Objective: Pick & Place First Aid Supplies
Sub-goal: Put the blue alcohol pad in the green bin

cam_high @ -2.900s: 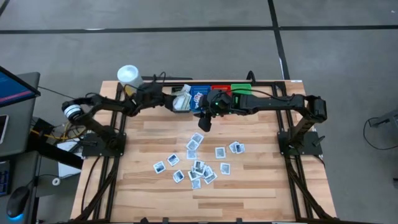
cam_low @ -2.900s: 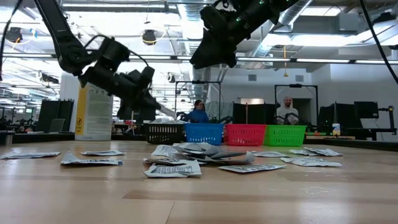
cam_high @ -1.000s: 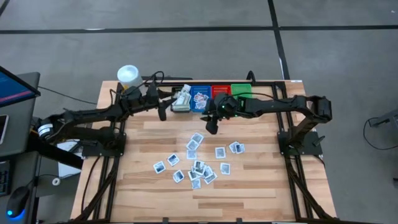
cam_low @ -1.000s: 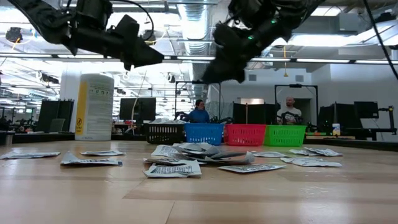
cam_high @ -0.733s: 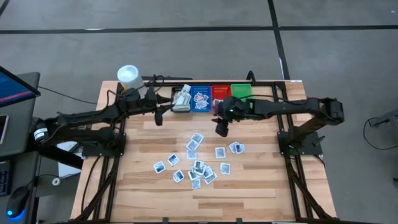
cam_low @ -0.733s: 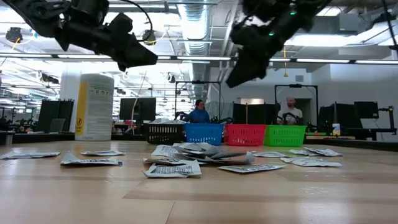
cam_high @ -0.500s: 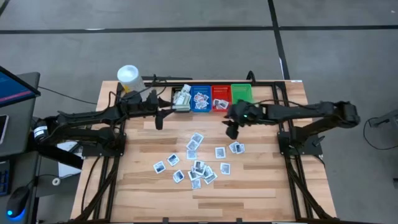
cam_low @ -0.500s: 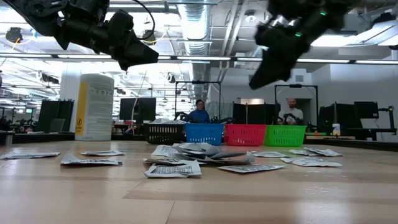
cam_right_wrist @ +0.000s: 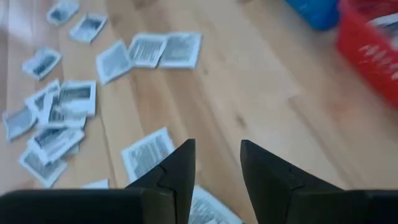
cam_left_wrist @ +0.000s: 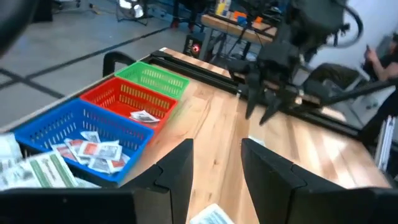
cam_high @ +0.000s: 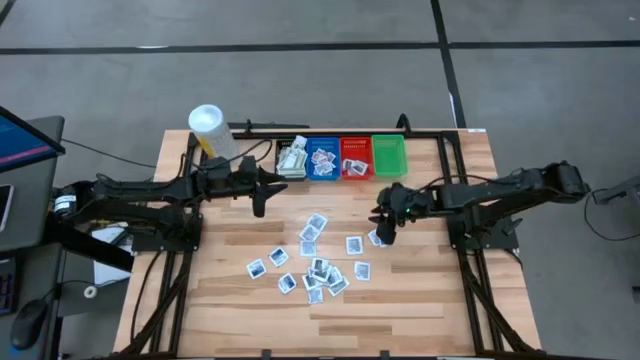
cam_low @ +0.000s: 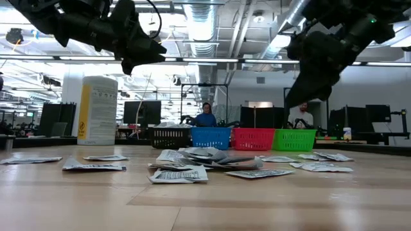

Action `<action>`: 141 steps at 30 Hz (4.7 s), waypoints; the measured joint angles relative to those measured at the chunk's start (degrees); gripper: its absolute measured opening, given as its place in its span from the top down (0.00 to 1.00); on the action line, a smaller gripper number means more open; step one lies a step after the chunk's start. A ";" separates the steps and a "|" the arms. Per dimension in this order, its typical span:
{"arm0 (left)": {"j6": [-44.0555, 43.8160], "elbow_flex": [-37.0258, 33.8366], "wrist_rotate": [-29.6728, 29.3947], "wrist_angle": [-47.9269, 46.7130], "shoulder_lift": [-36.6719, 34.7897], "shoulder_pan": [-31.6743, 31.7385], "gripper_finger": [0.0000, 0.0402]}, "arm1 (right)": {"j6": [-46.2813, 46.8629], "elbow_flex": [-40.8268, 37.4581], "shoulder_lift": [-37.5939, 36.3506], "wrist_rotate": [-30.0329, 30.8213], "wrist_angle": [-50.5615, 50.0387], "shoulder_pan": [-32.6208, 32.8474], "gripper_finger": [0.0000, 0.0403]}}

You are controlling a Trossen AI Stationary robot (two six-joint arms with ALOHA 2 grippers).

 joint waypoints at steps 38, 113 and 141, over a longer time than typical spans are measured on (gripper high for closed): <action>-24.04 -3.80 -18.33 -6.27 0.02 -37.47 0.66 | 1.40 24.16 28.08 -4.72 0.67 9.23 0.74; -10.99 -3.78 -4.71 -33.91 4.00 -42.03 0.66 | 5.68 24.24 27.43 7.66 -9.12 14.86 0.81; 1.85 -3.78 -14.25 -32.21 9.93 -46.10 0.53 | 5.27 24.22 27.43 9.17 -7.16 13.94 0.81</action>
